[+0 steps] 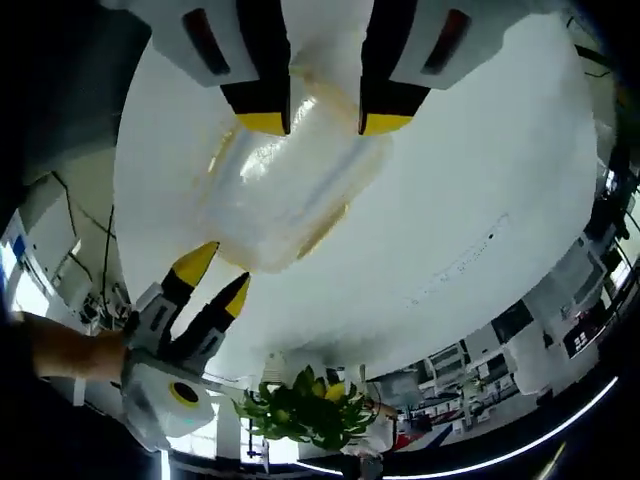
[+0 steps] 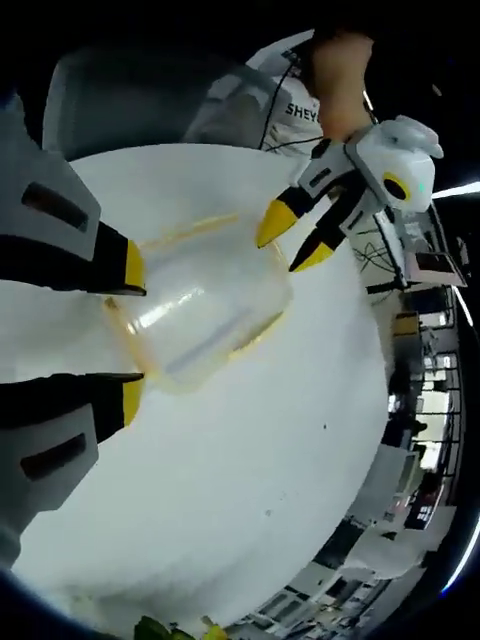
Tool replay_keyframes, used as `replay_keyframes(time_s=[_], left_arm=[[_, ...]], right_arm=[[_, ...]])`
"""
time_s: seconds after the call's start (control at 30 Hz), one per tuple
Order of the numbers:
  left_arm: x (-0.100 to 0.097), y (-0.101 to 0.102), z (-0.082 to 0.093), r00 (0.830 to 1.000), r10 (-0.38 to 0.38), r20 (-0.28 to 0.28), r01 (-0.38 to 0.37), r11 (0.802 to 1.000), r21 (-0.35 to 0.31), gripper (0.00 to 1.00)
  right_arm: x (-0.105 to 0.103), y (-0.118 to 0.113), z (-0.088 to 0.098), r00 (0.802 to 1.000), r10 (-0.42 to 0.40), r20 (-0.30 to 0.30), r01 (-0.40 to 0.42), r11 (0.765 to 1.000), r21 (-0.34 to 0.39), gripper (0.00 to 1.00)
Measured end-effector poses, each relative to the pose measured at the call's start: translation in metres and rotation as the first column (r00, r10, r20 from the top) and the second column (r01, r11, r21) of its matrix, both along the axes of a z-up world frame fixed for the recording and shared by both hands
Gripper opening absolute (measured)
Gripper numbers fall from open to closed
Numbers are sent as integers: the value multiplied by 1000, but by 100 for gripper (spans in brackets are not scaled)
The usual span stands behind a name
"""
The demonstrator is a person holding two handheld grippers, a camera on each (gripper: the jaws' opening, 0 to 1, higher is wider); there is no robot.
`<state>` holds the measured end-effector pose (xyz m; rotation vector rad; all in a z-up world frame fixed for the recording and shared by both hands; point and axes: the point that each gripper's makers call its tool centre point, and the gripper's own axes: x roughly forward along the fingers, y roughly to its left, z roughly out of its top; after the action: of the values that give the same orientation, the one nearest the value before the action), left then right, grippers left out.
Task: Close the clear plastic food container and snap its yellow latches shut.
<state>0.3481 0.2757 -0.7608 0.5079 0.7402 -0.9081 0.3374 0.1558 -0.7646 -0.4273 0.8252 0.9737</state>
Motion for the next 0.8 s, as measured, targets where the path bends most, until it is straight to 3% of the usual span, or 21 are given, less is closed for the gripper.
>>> replay_keyframes(time_s=[0.07, 0.23, 0.37, 0.5, 0.63, 0.8], left_arm=[[0, -4, 1, 1000, -21, 6, 21, 1000, 6, 21], [2, -18, 5, 997, -67, 22, 68, 997, -28, 21], [3, -26, 6, 995, -96, 29, 97, 995, -36, 21], [-2, -36, 6, 990, -139, 24, 140, 989, -46, 21], [-8, -41, 0, 975, -217, 39, 217, 976, 6, 21], [-12, -46, 1, 971, -239, 29, 240, 971, -8, 22]], right_arm=[[0, 8, 5, 1000, 21, 1, -21, 999, 39, 26], [5, 17, 9, 998, 56, 40, -58, 997, 45, 25], [2, 35, 16, 996, 88, 27, -90, 990, 104, 28], [1, 47, 13, 989, 143, 39, -146, 985, 92, 29], [2, 58, 9, 981, 186, 63, -190, 980, 60, 29], [6, 64, 7, 975, 214, 61, -218, 974, 65, 30]])
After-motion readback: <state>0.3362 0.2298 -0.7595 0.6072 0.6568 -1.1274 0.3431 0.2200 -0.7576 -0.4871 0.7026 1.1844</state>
